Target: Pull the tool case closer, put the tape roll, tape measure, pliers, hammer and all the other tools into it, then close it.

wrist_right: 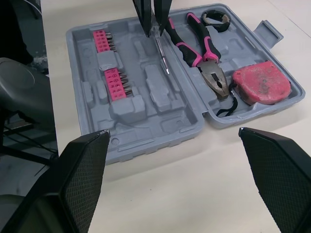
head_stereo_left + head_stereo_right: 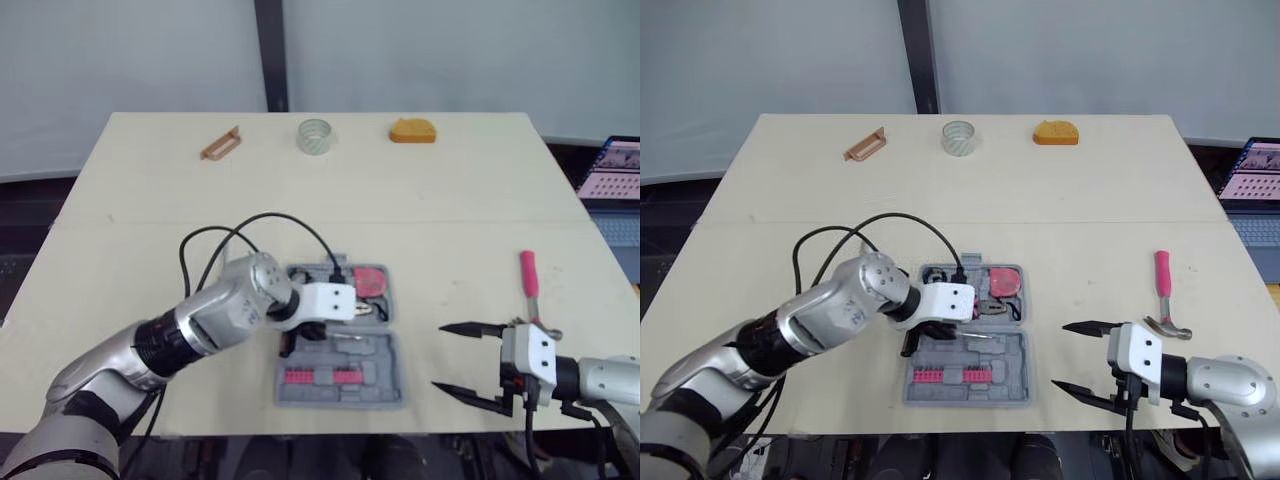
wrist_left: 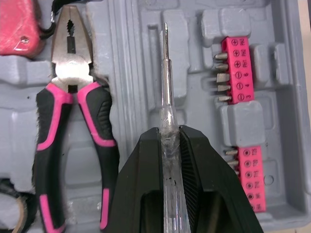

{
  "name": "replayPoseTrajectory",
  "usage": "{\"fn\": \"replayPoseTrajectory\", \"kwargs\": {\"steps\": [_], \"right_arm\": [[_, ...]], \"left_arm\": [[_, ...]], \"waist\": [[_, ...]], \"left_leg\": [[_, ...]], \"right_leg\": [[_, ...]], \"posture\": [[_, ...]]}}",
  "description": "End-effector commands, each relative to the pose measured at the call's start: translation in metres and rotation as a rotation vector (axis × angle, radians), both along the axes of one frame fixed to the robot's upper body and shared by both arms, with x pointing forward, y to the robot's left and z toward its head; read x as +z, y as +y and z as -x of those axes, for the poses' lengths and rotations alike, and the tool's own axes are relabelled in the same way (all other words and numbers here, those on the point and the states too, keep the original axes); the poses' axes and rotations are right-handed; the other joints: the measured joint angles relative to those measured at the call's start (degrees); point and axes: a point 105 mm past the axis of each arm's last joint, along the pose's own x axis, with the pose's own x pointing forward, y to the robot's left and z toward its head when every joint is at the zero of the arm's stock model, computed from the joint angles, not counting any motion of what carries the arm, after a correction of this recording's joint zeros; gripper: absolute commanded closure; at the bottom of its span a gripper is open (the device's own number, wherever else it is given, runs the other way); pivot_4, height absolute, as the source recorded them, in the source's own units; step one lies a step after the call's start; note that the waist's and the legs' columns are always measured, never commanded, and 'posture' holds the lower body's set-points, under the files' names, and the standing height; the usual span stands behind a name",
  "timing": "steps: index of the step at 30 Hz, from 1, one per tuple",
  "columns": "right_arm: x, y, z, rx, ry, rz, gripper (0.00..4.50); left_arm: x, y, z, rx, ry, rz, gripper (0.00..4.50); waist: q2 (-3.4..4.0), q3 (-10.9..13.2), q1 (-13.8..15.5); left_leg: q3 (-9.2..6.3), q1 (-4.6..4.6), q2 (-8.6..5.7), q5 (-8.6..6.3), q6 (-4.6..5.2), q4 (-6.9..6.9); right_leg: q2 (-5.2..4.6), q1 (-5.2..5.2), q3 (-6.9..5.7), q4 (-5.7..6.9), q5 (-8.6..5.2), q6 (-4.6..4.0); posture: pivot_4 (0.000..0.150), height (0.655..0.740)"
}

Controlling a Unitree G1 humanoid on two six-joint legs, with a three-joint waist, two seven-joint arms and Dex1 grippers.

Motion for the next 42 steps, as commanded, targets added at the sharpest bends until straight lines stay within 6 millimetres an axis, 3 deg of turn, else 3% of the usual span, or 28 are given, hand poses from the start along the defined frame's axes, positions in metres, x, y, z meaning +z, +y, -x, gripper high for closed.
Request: {"fn": "replayPoseTrajectory", "kwargs": {"steps": [1,12,42], "right_arm": [[0.006,-0.003,-0.001,-0.007,-0.035,0.001,0.0],[0.003,-0.004,0.001,-0.017,-0.03,0.003,0.0],[0.004,-0.004,0.002,-0.038,-0.033,-0.002,0.0]], "left_arm": [[0.002,-0.002,-0.003,0.002,-0.026,-0.01,4.47],[-0.005,-0.014,-0.006,0.034,-0.015,-0.004,4.47],[-0.01,-0.023,-0.008,0.034,-0.016,0.002,4.47]], "waist": [[0.0,0.0,0.0],[0.0,0.0,0.0],[0.0,0.0,0.1]], "left_leg": [[0.0,0.0,0.0,0.0,0.0,0.0],[0.0,-0.04,0.0,-0.02,0.03,0.09],[0.0,-0.05,0.0,-0.03,0.05,0.15]], "right_leg": [[0.0,0.0,0.0,0.0,0.0,0.0],[0.0,0.0,0.0,0.03,0.0,0.0],[0.0,0.01,0.0,0.05,0.0,0.0]], "posture": [[0.15,0.74],[0.15,0.74],[0.15,0.74]]}}
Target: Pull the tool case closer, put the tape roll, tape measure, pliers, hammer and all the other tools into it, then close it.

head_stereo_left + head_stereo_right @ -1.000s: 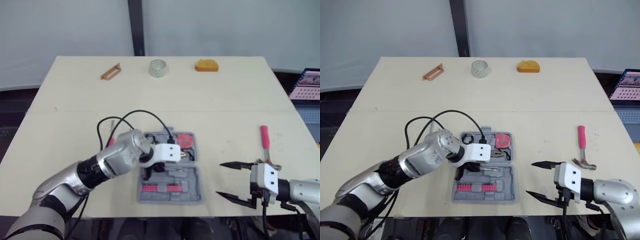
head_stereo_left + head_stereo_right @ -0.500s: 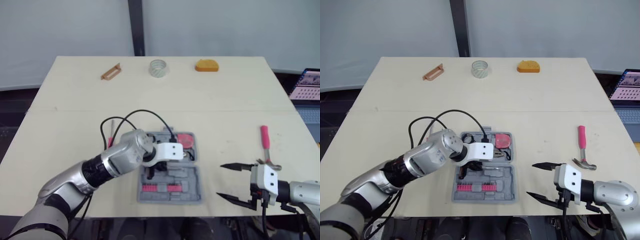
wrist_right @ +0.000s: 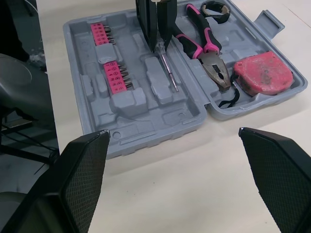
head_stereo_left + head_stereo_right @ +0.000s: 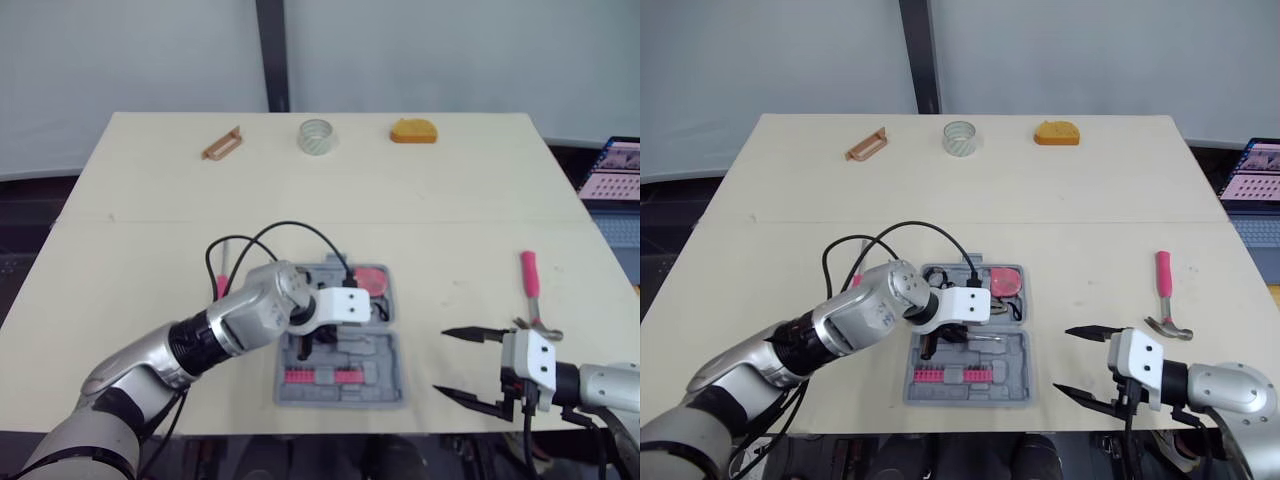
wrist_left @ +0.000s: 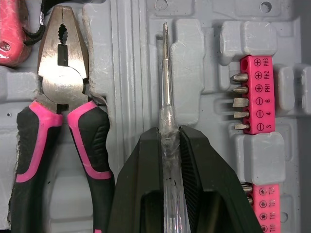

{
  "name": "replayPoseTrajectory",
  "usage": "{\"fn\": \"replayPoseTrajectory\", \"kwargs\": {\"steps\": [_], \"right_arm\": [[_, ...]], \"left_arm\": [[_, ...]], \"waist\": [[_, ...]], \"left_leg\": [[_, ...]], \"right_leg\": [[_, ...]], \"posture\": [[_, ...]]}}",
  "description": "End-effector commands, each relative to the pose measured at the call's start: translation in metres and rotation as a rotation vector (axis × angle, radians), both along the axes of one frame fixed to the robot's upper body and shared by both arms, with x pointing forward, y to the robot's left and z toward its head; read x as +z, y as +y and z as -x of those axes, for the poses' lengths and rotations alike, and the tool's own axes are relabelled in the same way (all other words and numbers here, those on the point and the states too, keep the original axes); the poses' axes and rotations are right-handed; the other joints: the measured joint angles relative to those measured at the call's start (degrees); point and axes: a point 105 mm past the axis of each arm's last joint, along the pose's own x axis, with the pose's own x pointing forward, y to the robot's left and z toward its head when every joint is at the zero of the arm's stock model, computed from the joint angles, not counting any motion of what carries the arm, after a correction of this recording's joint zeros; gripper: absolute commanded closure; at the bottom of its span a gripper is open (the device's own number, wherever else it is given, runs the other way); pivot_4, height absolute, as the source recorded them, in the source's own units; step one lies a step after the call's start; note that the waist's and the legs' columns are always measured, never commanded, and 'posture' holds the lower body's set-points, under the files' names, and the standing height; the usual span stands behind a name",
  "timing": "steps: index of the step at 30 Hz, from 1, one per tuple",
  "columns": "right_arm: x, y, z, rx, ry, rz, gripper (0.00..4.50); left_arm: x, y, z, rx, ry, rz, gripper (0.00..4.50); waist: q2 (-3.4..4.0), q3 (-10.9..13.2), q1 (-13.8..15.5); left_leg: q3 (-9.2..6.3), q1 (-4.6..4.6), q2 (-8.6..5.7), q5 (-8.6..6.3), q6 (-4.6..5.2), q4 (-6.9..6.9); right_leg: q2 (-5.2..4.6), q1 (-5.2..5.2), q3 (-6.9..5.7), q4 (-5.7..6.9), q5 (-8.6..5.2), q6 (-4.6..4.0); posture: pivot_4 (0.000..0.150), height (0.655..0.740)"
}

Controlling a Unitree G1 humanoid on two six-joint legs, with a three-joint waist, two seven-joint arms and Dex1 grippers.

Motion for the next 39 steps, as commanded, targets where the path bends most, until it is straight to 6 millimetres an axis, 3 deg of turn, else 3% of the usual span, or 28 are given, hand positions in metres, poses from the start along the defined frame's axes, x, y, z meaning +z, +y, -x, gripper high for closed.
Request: {"fn": "replayPoseTrajectory", "kwargs": {"steps": [1,10,14,15,17,23,24,30,39], "right_arm": [[0.01,-0.001,-0.001,-0.007,-0.046,-0.006,0.0],[0.009,-0.001,0.0,-0.006,-0.04,-0.006,0.0],[0.01,-0.001,0.0,-0.002,-0.039,-0.008,0.0],[0.01,-0.001,0.0,-0.001,-0.039,-0.008,0.0],[0.01,-0.001,0.0,0.0,-0.039,-0.009,0.0],[0.01,-0.002,0.0,0.001,-0.041,-0.012,0.0],[0.01,-0.002,0.0,0.001,-0.041,-0.012,0.0],[0.011,-0.002,-0.001,-0.004,-0.049,-0.021,0.0],[0.012,-0.001,-0.002,-0.018,-0.062,-0.041,0.0]], "left_arm": [[0.006,-0.004,-0.001,-0.013,-0.02,0.008,4.47],[0.016,0.002,0.005,0.046,0.03,0.037,0.13],[0.03,-0.005,0.008,0.082,0.057,0.129,0.13],[0.033,-0.005,0.007,0.102,0.062,0.154,0.43],[0.037,-0.006,0.006,0.131,0.069,0.193,1.1],[0.049,-0.003,-0.002,0.167,0.054,0.323,4.2],[0.052,-0.002,-0.004,0.167,0.045,0.352,4.44],[0.064,0.015,-0.021,0.109,-0.05,0.585,4.44],[0.032,0.05,-0.013,0.011,-0.077,0.661,4.44]], "waist": [[0.0,0.0,0.0],[0.0,0.0,0.0],[0.0,0.0,0.0],[0.0,0.0,0.0],[0.0,0.0,0.0],[0.0,0.0,-0.2],[0.0,0.0,-0.1],[0.02,0.0,-0.2],[0.03,0.0,0.0]], "left_leg": [[0.0,0.0,0.0,0.0,0.0,0.0],[0.0,0.0,0.0,0.0,0.0,0.02],[0.0,-0.02,0.0,0.0,0.01,0.03],[0.0,-0.02,0.0,-0.01,0.01,0.04],[0.0,-0.02,0.0,-0.01,0.01,0.05],[0.0,-0.02,0.0,-0.01,0.02,0.05],[0.0,-0.02,0.0,-0.01,0.01,0.05],[-0.01,-0.01,0.01,-0.01,0.01,0.06],[0.0,0.0,0.0,-0.01,0.01,0.06]], "right_leg": [[0.0,0.0,0.0,0.0,0.0,0.0],[0.0,0.0,0.0,0.02,0.0,0.0],[0.0,0.0,0.0,0.03,0.0,0.0],[0.0,0.0,0.0,0.03,0.0,0.0],[-0.01,0.01,0.0,0.03,0.0,0.0],[-0.01,0.01,0.0,0.03,0.0,0.0],[-0.01,0.01,0.01,0.03,0.0,0.0],[0.0,0.01,0.0,0.03,0.0,0.0],[-0.01,0.02,-0.01,0.03,0.0,0.0]], "posture": [[0.15,0.74],[0.15,0.74],[0.15,0.74],[0.15,0.74],[0.15,0.74],[0.15,0.74],[0.15,0.74],[0.15,0.74],[0.15,0.74]]}}
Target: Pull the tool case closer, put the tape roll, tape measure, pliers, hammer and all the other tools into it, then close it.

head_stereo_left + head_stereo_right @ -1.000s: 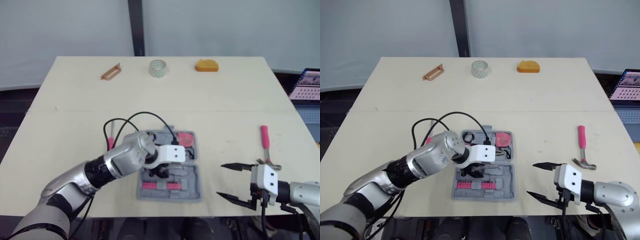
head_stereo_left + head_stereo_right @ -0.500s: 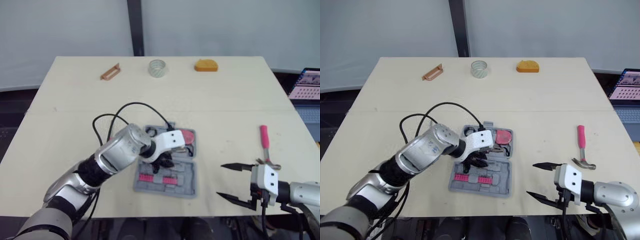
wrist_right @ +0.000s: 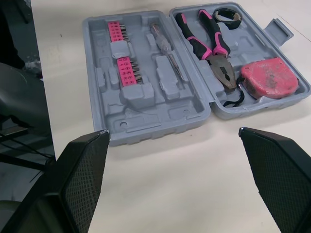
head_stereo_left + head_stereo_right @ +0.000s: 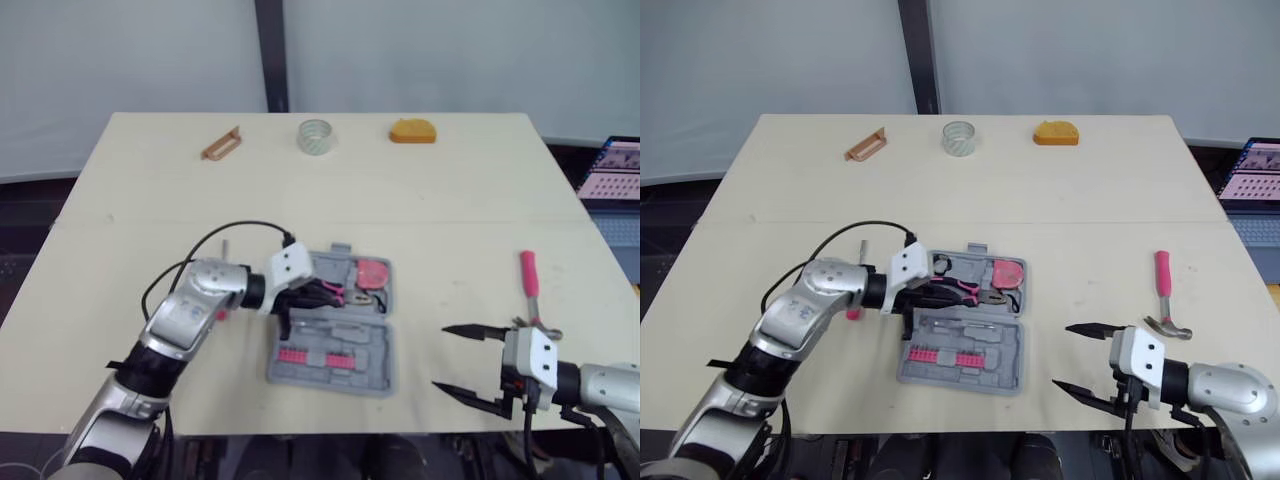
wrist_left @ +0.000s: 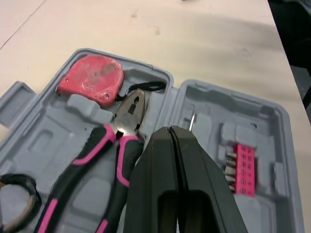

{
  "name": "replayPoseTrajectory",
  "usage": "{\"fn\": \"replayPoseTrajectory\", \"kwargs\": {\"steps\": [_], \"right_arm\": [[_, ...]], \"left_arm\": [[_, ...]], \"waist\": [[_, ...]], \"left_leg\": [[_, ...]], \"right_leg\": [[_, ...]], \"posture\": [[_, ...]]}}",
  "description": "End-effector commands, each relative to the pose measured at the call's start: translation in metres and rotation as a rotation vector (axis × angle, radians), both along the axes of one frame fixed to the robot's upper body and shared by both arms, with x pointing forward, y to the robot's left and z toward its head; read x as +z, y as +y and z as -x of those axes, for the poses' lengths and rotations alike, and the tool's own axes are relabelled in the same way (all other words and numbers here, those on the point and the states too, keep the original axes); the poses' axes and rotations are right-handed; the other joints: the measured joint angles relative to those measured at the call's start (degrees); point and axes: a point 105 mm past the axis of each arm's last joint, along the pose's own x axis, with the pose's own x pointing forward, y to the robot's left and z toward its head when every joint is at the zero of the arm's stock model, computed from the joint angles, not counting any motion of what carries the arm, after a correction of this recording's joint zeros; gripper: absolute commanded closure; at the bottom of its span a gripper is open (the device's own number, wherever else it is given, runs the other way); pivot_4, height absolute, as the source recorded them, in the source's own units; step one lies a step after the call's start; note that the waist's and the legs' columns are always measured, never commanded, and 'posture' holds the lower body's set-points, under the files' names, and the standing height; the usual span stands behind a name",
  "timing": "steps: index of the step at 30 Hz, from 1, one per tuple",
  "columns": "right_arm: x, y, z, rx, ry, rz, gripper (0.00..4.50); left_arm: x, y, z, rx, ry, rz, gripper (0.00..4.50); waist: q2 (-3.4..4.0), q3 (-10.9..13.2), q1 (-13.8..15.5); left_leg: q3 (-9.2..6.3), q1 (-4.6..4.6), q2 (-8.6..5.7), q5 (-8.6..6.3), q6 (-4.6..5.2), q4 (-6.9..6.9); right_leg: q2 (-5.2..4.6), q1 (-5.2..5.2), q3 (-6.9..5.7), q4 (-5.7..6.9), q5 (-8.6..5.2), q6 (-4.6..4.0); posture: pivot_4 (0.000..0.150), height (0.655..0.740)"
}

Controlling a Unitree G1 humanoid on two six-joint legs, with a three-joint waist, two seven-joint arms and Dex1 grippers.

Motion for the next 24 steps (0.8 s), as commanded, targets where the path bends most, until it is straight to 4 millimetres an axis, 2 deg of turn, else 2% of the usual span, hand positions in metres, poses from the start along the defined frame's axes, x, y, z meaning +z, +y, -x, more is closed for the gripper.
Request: {"fn": "replayPoseTrajectory", "kwargs": {"steps": [1,6,14,24], "right_arm": [[0.009,-0.002,-0.001,-0.008,-0.045,-0.013,0.0],[0.009,-0.002,-0.001,-0.014,-0.047,-0.011,0.0],[0.01,-0.003,0.001,-0.022,-0.049,-0.008,0.0],[0.011,-0.002,0.003,-0.026,-0.047,-0.008,0.0]], "left_arm": [[0.0,0.003,0.003,-0.051,-0.07,0.011,4.44],[-0.014,0.0,0.008,-0.089,-0.085,-0.022,4.44],[-0.033,-0.004,0.0,-0.067,-0.105,-0.084,4.44],[-0.047,-0.003,-0.002,-0.051,-0.103,-0.131,4.44]], "waist": [[0.0,0.0,0.0],[0.01,0.0,-0.1],[0.01,0.0,-0.2],[0.01,0.0,-0.2]], "left_leg": [[0.0,0.0,0.0,0.0,0.0,0.0],[0.0,0.01,0.0,0.0,0.0,0.0],[0.01,0.02,0.0,0.0,0.0,-0.01],[0.01,0.03,0.0,0.0,0.0,-0.01]], "right_leg": [[0.0,0.0,0.0,0.0,0.0,0.0],[0.0,0.0,-0.01,0.01,0.0,0.0],[0.0,0.0,-0.01,0.02,0.0,0.0],[0.0,0.0,-0.01,0.02,0.0,0.0]], "posture": [[0.15,0.74],[0.15,0.74],[0.15,0.74],[0.15,0.74]]}}
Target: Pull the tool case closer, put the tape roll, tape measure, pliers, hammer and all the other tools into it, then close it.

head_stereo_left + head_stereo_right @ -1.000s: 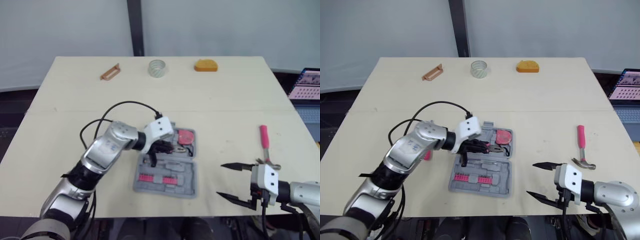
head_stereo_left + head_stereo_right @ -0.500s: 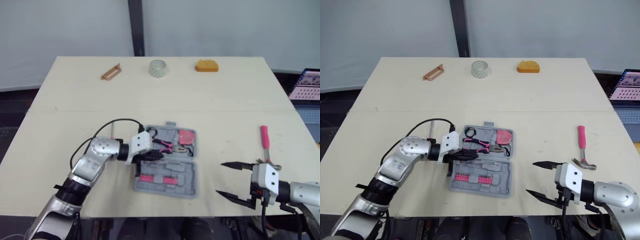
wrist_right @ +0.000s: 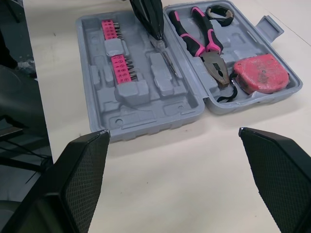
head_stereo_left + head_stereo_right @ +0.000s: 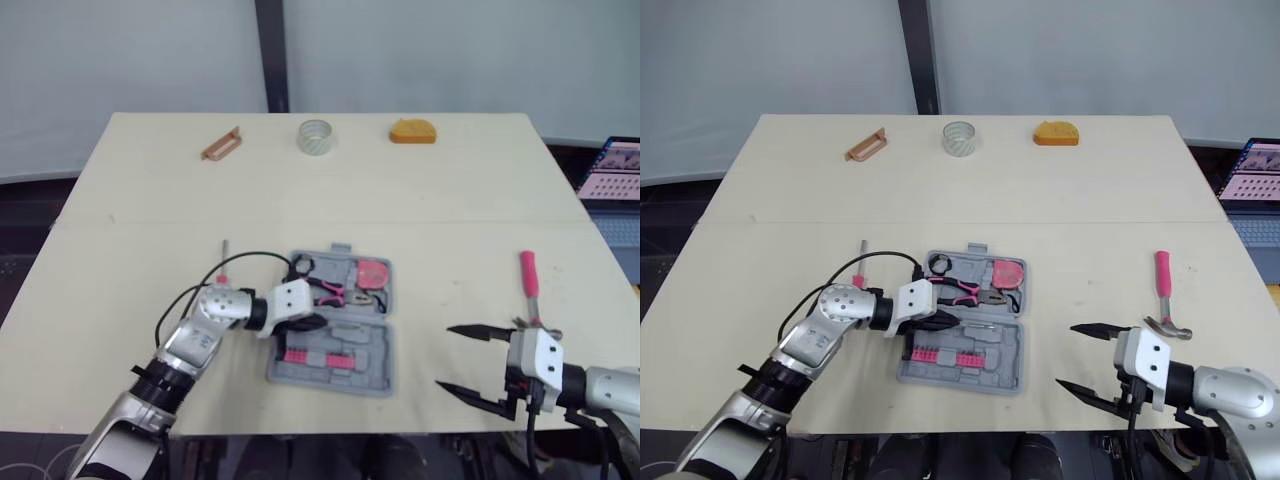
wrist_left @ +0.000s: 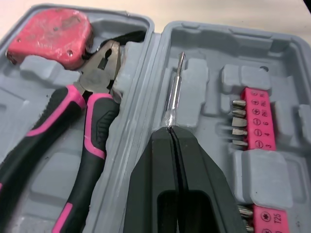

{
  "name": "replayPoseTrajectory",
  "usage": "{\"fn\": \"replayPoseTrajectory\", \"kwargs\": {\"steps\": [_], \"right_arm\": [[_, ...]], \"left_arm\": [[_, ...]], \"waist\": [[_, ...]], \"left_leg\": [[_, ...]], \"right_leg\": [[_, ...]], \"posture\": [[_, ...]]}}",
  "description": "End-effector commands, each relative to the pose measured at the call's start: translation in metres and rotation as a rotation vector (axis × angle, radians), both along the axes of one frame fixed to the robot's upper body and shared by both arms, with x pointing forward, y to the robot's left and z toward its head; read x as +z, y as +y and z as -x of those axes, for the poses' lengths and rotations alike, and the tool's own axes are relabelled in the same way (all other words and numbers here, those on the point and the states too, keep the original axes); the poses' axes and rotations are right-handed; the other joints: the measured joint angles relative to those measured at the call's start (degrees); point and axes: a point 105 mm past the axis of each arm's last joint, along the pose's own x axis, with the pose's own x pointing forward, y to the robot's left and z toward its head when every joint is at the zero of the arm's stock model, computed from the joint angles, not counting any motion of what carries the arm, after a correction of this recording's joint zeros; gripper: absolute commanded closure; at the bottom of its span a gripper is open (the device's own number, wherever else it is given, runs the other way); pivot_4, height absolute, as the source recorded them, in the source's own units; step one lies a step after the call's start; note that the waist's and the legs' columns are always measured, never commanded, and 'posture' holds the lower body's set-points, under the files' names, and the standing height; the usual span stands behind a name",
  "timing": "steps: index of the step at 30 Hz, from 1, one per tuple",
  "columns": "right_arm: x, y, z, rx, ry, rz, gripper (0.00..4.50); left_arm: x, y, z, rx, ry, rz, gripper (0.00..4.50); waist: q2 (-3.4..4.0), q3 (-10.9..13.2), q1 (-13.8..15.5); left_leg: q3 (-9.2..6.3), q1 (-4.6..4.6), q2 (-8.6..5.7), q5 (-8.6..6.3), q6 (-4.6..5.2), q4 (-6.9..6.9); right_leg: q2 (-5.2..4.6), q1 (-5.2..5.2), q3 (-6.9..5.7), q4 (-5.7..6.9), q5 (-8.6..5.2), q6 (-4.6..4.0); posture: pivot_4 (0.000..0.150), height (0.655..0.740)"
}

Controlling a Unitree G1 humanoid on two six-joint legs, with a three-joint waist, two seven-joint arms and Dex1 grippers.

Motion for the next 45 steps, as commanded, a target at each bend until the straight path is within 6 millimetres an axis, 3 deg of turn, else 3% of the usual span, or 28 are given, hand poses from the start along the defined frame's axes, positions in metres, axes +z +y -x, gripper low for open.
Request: {"fn": "replayPoseTrajectory", "kwargs": {"steps": [1,25,39,45], "right_arm": [[0.011,0.003,0.001,0.005,-0.047,-0.01,0.0],[0.014,0.005,-0.001,-0.005,-0.053,-0.032,0.0],[0.017,0.008,-0.002,-0.007,-0.066,-0.043,0.0],[0.018,0.008,-0.001,-0.01,-0.063,-0.043,0.0]], "left_arm": [[-0.003,0.0,0.0,-0.003,-0.021,-0.026,4.44],[-0.033,-0.001,0.01,0.028,0.051,-0.152,4.44],[-0.058,-0.006,0.011,0.033,0.122,-0.2,4.44],[-0.071,0.0,0.019,0.028,0.164,-0.258,4.44]], "waist": [[0.0,0.0,0.0],[0.17,-0.1,0.2],[0.45,-0.8,1.6],[0.61,-1.5,1.6]], "left_leg": [[0.0,0.0,0.0,0.0,0.0,0.0],[0.0,0.15,0.0,0.0,0.0,-0.01],[0.0,0.2,-0.03,-0.02,0.04,0.05],[0.01,0.24,-0.04,-0.04,0.07,0.04]], "right_leg": [[0.0,0.0,0.0,0.0,0.0,0.0],[0.0,0.16,0.0,-0.01,0.0,0.0],[-0.01,0.28,0.0,-0.05,0.01,0.03],[-0.01,0.34,0.01,-0.13,0.03,0.05]], "posture": [[0.15,0.74],[0.15,0.74],[0.15,0.74],[0.15,0.74]]}}
